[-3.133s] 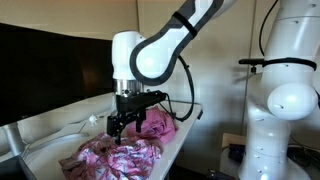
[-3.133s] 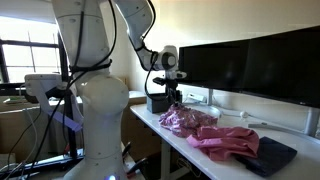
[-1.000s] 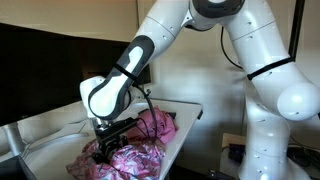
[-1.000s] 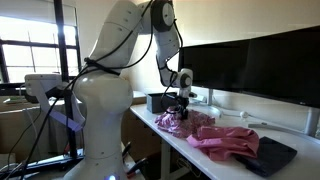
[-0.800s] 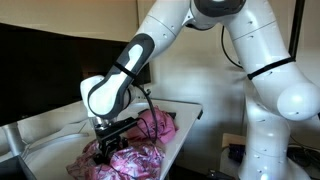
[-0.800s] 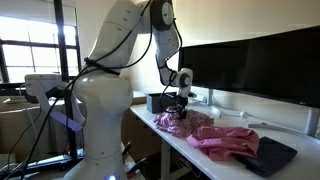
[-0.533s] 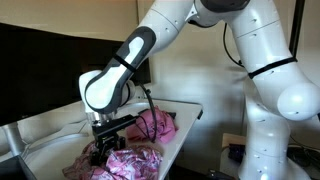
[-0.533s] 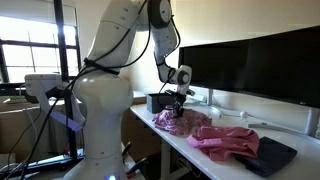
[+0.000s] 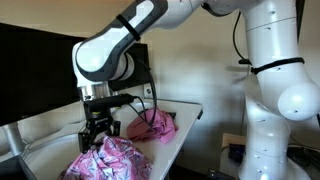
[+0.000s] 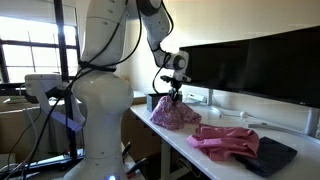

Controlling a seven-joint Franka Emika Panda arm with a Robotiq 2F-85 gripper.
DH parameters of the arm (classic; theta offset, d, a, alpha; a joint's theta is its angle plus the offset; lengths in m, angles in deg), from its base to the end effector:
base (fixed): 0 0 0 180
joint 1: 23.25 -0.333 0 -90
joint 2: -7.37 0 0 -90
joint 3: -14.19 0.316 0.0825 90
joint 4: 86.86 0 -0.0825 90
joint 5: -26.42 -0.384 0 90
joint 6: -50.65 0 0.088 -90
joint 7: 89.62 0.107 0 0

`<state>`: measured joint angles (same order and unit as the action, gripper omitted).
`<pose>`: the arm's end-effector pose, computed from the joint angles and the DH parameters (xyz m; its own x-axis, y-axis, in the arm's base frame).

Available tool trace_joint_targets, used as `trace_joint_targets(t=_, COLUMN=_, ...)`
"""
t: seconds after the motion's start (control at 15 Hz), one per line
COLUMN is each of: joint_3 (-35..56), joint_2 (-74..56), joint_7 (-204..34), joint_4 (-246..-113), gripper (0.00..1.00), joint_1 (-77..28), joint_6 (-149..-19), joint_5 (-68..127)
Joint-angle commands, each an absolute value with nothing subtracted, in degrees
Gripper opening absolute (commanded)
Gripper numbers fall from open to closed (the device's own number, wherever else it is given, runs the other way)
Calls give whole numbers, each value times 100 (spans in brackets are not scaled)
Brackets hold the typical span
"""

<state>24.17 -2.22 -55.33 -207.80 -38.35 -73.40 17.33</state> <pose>0.5007 0.2399 0.3297 0.9522 -0.2458 -0.1815 -0.2596 -0.9641 -0.0563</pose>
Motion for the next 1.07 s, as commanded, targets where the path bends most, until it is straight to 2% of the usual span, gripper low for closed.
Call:
trace_joint_targets(t=0.0, joint_3=2481, joint_2=415, joint_7=-6278, joint_4=-20742, gripper=6, joint_1=-3625, joint_6=-6414, joint_5=995)
trace_joint_targets(t=0.47, joint_3=2186, joint_2=678, joint_7=-6637, joint_4=-19532, gripper=6, joint_1=-3293, joint_6=-4389, joint_5=788)
trace_joint_targets(t=1.0, joint_3=2265, joint_2=419, joint_7=-6577, joint_4=-18052, gripper=6, joint_1=-3345, joint_6=-3466, joint_5=916)
